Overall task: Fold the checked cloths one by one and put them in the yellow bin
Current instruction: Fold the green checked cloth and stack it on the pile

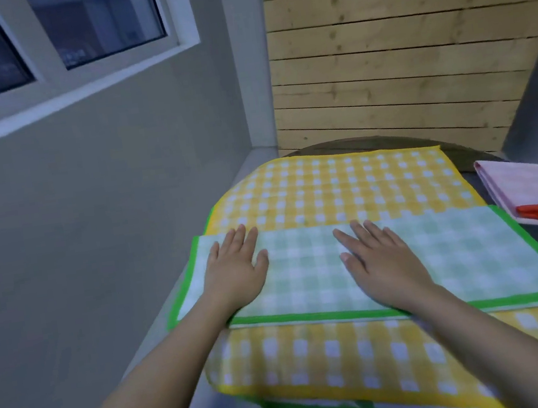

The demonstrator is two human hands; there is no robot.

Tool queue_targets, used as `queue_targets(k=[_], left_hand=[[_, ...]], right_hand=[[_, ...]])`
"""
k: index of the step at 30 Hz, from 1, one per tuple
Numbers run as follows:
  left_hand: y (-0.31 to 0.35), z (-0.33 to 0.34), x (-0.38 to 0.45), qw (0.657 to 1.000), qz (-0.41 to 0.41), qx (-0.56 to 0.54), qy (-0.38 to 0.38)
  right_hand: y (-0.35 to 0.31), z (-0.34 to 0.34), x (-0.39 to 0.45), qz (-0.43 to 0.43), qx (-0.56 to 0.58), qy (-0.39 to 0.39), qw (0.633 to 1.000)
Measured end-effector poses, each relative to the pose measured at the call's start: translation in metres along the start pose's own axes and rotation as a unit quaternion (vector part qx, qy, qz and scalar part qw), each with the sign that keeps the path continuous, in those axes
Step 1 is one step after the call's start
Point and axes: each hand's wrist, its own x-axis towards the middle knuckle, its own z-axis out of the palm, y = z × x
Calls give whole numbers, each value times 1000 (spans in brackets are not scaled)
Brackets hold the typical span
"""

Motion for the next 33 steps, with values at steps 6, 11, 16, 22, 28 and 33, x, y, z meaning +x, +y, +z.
queue_targets(k=[6,11,16,22,28,33], left_hand=[[-16,-3,-3,999,-13,-32,-4],[-18,-8,-4,997,-30,-65,-10],[-29,-18,-10,985,-113,-128,3],[-55,-36,-7,957,-154,-244,20],[-61,-54,-5,943,-152,-287,68],[-63,-65,-4,938,-147,-301,91]], right_hand=[[-11,0,2,22,2,6,1000],[-46,1,13,-66,119,19,990],[-66,5,18,-86,138,14,987],[-83,5,19,-75,64,-47,994],[-92,-1,21,-53,50,-93,993],[-93,-3,21,-51,46,-118,991]])
